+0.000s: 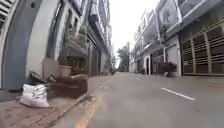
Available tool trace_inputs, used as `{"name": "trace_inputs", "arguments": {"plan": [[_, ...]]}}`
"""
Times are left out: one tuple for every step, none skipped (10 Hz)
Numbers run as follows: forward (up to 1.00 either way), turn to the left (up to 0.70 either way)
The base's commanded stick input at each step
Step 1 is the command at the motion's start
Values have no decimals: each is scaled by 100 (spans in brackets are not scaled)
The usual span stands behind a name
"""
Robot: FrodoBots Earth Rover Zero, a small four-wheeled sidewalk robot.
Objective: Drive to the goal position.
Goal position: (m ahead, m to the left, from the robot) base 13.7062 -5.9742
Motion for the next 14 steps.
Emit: {"name": "trace_inputs", "arguments": {"plan": [[100, 1], [100, 1], [100, 1], [100, 1], [100, 1], [100, 1], [100, 1], [100, 1], [100, -4], [100, -16], [100, -39], [100, -33], [100, 0], [100, 1]]}}
